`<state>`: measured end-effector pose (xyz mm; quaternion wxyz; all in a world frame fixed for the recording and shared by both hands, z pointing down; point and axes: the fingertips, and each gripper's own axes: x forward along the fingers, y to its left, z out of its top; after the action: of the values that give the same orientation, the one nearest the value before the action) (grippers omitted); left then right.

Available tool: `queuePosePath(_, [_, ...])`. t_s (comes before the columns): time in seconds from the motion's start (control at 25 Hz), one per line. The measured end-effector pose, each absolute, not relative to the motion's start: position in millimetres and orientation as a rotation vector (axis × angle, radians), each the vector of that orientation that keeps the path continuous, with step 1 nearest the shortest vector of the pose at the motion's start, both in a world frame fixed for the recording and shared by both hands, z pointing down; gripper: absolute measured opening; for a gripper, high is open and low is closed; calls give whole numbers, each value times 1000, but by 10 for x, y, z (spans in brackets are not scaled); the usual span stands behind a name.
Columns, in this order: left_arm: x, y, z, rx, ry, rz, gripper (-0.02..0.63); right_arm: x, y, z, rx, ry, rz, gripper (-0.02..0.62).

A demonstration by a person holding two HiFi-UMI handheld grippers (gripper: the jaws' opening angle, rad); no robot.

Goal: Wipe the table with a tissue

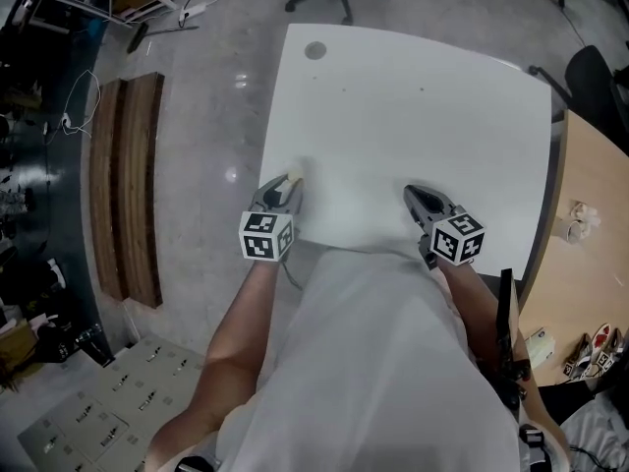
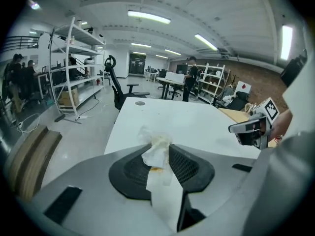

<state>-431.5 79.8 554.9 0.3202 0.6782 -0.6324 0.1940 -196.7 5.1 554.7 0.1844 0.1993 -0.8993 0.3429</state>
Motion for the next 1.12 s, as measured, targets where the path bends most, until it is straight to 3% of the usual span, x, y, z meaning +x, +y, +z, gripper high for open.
queuePosePath(0.44, [-4738,-134,6218,1716,-1553,725,106,-1767,34,5580,712,-2485,999,17])
queuePosePath(0.92, [-4925,-1153,6160,1854,-1489,764,106,-1547,51,5624,844,-2427,1018,17])
queuePosePath(1.12, [-5071,-1512,6215,1921,-1410,962,106,-1469,127,5640,917,-2395,1036,17])
